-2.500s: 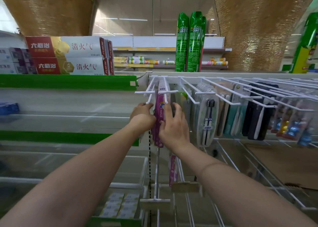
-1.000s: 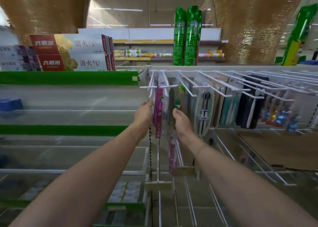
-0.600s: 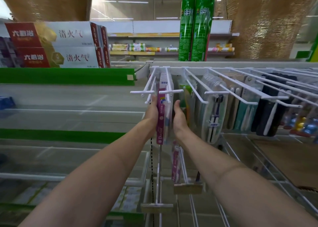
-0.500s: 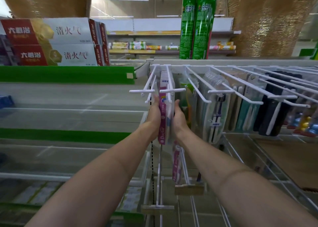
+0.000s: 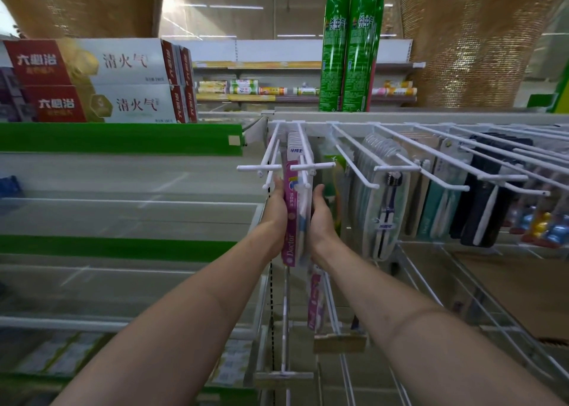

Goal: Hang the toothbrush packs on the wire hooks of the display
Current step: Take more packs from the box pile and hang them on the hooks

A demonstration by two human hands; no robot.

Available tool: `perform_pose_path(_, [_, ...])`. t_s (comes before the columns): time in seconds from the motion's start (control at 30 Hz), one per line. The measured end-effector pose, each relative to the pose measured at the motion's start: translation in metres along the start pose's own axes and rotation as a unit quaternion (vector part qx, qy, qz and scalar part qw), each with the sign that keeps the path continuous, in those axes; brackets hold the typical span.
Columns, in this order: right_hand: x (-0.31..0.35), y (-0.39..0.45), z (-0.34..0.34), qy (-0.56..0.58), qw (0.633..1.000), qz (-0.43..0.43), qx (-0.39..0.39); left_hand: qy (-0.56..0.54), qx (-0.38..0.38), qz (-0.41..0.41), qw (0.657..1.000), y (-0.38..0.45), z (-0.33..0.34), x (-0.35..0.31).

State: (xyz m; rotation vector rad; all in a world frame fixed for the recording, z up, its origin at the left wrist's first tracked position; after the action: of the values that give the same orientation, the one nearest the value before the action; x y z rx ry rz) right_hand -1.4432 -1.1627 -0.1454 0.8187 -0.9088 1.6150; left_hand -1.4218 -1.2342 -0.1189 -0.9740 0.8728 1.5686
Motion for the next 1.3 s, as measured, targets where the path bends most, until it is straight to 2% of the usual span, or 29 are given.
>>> perform_pose_path(0.2, [0.005,-0.017,-0.007,-0.055,0.997,-0.038,-0.030,0.046,0.021,-0.009,0.999,-0.019,-0.008,-0.010])
perform_pose_path(0.37, [0.007,-0.021,-0.007,-0.077,0.997,-0.014,-0.028,0.082,0.045,0.016,0.996,-0.031,-0.012,-0.017])
perform_pose_path(0.5, [0.014,-0.010,-0.002,-0.073,0.997,0.007,-0.020,0.100,0.028,0.022,0.994,-0.028,-0.008,-0.021])
perform_pose_path(0.9, [0.002,0.039,0.006,0.028,0.999,0.022,-0.014,-0.040,-0.009,0.020,0.999,-0.012,0.008,-0.009])
perform_pose_path(1.3, [0.016,0.045,0.006,0.083,0.996,0.039,-0.016,-0.033,0.010,0.019,0.999,-0.005,0.003,-0.005])
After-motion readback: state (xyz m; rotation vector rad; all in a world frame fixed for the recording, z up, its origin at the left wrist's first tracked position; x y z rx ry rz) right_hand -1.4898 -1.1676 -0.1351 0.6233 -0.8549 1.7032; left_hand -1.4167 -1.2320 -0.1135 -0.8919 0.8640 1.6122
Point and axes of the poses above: each hand's wrist, its own y-axis towards the middle knuckle, its own z-axis out of the palm, x = y × z, the point moved 3 cm from there along y, towards the middle knuckle, and after that the axes turned 10 degrees about z, right-handed, at the moved point
